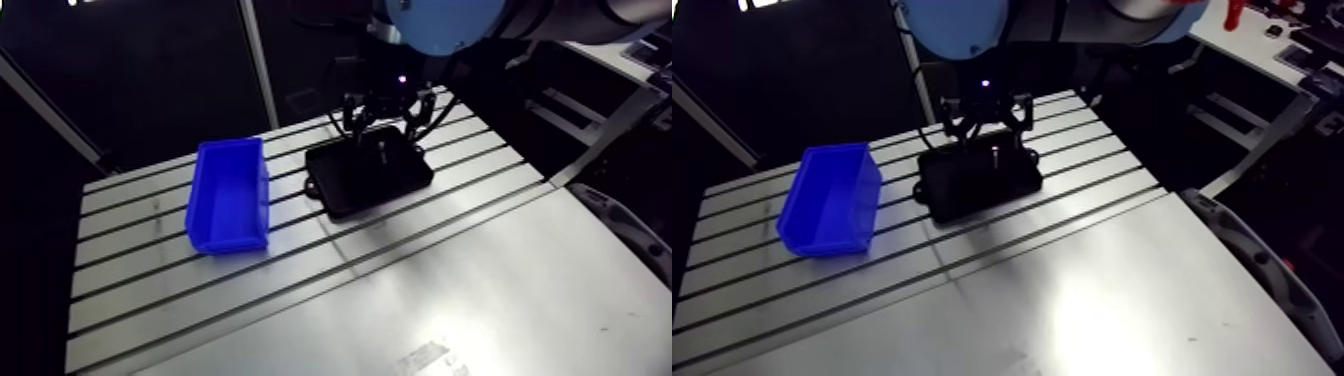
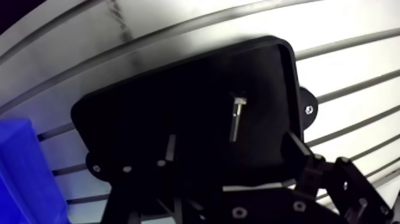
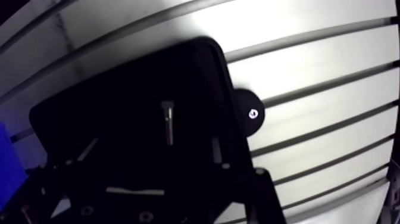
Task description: Pick up the M10 bolt from the tray and put it into the blue bin.
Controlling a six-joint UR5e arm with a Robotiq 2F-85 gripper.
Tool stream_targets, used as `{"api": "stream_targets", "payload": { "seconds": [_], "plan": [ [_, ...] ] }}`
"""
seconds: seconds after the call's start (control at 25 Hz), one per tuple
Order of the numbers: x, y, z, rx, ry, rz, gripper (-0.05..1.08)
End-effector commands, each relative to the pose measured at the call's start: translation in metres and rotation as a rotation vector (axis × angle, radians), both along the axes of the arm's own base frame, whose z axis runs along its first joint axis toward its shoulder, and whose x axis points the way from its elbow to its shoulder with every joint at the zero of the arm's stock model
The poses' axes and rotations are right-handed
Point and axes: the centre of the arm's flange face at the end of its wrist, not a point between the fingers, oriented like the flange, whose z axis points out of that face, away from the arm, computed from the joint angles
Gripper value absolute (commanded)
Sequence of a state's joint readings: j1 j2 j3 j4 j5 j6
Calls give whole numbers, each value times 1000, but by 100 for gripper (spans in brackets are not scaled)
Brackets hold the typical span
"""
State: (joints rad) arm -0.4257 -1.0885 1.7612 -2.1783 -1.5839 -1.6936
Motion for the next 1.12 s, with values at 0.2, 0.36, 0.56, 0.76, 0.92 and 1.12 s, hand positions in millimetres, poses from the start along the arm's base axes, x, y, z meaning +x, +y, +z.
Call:
{"api": "stream_targets", "payload": {
  "seconds": [0.2, 0.36, 0.56, 0.76, 0.92, 1.12],
  "plan": [
    [-12, 4, -18, 2, -2, -11, 27],
    [-15, 6, -18, 5, 5, -11, 31],
    [-20, 7, -21, 1, 5, -10, 36],
    [-19, 7, -22, 0, 2, -11, 41],
    [-17, 4, -23, -1, -3, -8, 42],
    [-18, 4, -23, 1, -4, -6, 42]
  ]
}}
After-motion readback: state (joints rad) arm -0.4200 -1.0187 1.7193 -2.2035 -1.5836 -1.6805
